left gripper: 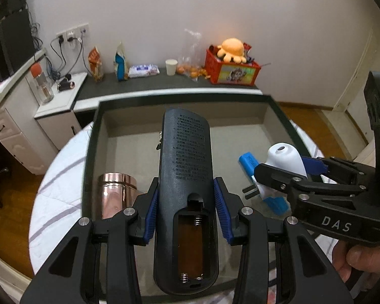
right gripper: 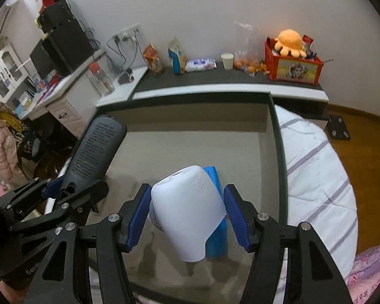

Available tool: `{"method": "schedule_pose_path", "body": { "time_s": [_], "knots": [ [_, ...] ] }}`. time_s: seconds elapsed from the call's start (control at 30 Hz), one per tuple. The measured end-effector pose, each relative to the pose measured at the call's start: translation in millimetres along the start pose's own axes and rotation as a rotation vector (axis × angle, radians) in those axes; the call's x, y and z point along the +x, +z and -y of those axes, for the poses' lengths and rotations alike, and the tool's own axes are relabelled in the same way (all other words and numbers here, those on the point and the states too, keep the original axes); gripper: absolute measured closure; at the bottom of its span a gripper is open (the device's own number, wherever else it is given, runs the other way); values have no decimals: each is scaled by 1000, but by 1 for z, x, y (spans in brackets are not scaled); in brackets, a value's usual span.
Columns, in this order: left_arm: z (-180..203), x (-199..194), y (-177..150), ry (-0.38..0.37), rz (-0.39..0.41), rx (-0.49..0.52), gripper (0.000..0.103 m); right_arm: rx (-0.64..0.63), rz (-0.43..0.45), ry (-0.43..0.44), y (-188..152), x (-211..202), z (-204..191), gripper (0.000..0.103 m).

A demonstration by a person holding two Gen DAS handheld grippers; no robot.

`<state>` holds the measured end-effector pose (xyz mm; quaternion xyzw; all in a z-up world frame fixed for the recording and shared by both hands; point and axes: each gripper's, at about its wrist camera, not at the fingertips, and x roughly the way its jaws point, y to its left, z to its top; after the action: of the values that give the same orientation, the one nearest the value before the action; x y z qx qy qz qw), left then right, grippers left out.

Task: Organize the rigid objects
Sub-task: 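Lower remote and hair dryer into the pink box and open both tools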

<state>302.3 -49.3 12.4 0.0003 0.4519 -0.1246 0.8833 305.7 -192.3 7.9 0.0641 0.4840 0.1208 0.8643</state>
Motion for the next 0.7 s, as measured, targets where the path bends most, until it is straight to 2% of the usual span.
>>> {"method": "schedule_pose_path", "body": {
  "time_s": [0.17, 0.23, 0.27, 0.33, 0.37, 0.43, 0.7],
  "knots": [
    [3, 13, -5, 33, -38, 13, 60, -18, -44, -43, -1, 13, 2, 42],
    [2, 11, -5, 63, -35, 13, 42, -16, -43, -51, -1, 13, 2, 42],
    [1, 9, -5, 76, -26, 11, 37, -15, -43, -55, 0, 12, 2, 41],
    [-2, 0, -6, 105, -1, 2, 18, -13, -34, -70, -1, 8, 3, 38],
    [-5, -5, -6, 115, 9, -7, 15, -10, -27, -73, 0, 6, 3, 35],
    [-8, -15, -6, 113, 35, -16, 5, 5, 4, -83, -1, -5, 5, 23],
    [-6, -64, -18, 166, 105, -7, 1, 18, 118, -74, -14, -54, -9, 23]
  ]
}}
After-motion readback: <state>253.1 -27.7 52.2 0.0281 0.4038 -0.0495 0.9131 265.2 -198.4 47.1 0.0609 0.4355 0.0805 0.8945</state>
